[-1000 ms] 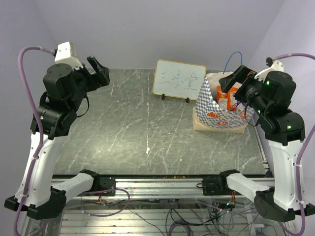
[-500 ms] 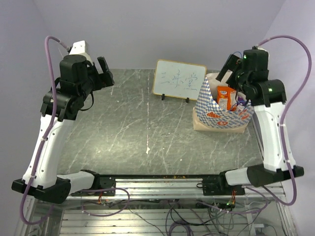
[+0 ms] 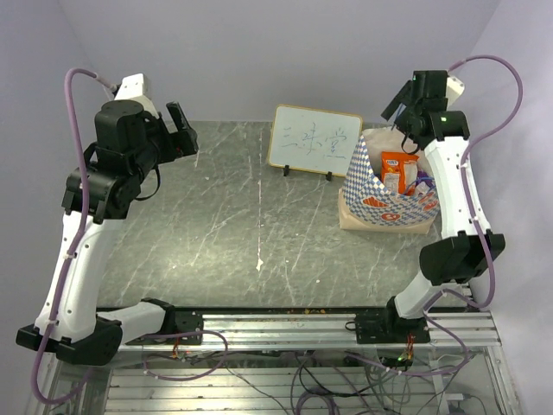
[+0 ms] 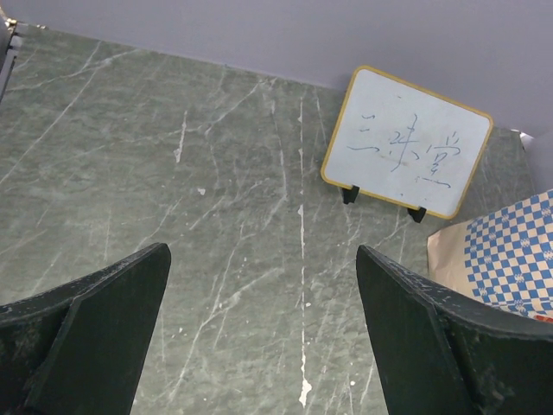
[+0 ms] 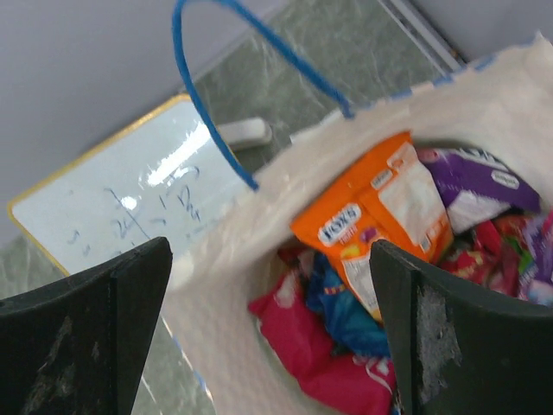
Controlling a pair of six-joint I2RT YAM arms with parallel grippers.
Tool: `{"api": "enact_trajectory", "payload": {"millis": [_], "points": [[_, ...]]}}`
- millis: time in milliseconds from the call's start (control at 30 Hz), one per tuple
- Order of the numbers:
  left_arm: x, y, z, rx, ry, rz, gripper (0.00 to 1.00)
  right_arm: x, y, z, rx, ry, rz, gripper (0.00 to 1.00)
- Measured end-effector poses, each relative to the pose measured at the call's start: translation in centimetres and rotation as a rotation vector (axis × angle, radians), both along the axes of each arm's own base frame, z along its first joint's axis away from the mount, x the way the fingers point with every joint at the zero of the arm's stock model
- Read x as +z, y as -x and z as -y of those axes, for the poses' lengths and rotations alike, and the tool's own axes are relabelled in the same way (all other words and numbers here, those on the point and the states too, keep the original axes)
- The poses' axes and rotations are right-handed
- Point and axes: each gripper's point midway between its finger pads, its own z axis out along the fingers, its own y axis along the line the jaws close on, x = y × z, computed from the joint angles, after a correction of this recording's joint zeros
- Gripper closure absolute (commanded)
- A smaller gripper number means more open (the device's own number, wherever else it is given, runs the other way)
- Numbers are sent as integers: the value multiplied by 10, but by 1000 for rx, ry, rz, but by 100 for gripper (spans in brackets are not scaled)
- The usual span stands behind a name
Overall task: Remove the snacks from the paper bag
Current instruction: Adjust the paper bag at the center of the board.
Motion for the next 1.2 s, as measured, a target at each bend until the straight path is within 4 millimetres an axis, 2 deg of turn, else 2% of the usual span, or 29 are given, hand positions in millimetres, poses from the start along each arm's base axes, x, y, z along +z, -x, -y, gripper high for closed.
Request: {"api": "enact_trajectory", "payload": {"millis": [133,367,633,733,867,1067,1133,1200], "points": [[1,-1,4,-33,-11,18,1,3,-30,10,6,-7,78,8],[6,-4,2,-46,-45,52,1,12,-65,12,34,-18,198,22],[0,-13,2,-47,-81,40,1,-5,-95,13,51,-41,221,29],[-3,-16,3,-50,-94,32,2,-10,-104,10,69,-46,228,42],[-1,-18,3,-52,-101,36,2,-13,-112,4,118,-44,237,66],[6,-19,3,-53,-102,50,2,-17,-116,-3,174,-42,233,94],[9,-20,4,-56,-100,55,3,-16,-115,-4,190,-47,232,99],[12,-21,5,-59,-97,62,3,-17,-112,-5,201,-53,228,100]]}}
